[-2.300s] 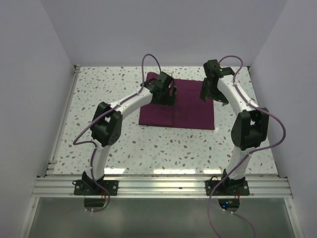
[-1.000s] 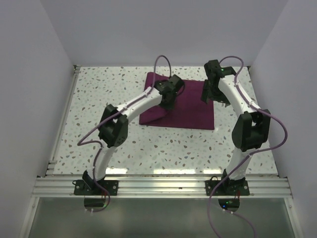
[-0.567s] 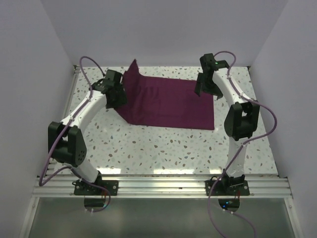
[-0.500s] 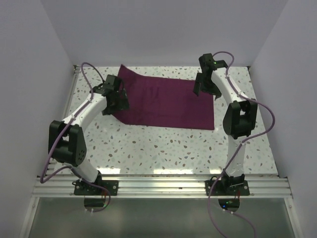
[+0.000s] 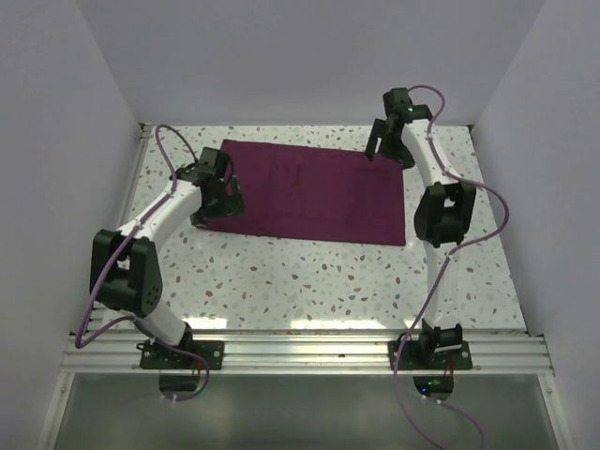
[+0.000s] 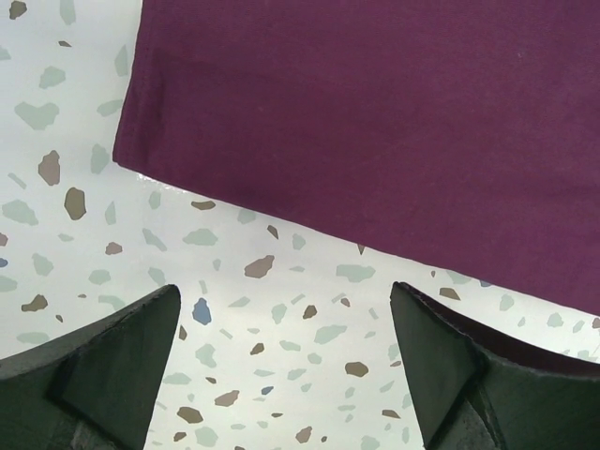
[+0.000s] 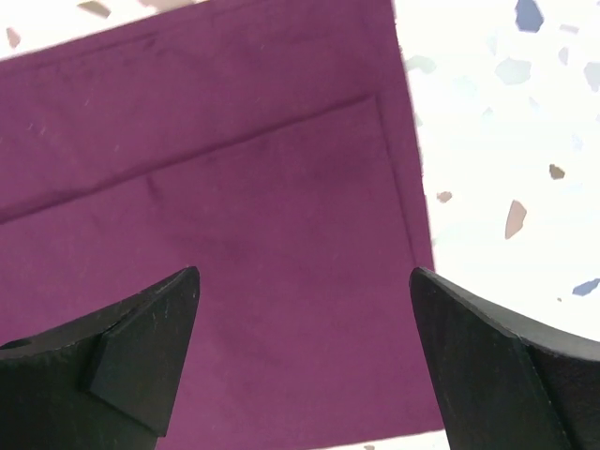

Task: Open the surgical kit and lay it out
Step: Open the surgical kit at the center of the board.

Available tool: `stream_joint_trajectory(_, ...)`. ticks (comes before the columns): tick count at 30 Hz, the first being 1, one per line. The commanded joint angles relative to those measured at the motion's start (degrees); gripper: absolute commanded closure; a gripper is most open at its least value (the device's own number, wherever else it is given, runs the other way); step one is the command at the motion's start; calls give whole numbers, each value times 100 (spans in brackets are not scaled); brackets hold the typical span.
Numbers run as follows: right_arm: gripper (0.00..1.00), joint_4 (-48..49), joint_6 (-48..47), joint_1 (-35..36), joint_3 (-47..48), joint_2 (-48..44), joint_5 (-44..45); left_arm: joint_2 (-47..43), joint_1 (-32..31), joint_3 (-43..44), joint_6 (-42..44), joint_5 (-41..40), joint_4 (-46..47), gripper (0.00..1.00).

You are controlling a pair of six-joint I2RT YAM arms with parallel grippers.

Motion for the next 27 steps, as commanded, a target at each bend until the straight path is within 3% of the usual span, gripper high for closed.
stream_joint_trajectory(1, 3, 89, 52, -181, 521, 354, -177, -211, 57, 142, 149, -132, -24, 3)
stream_joint_trajectory(27, 31, 836, 431, -603, 1032, 1665, -300, -237, 57, -139, 17, -360, -253, 5)
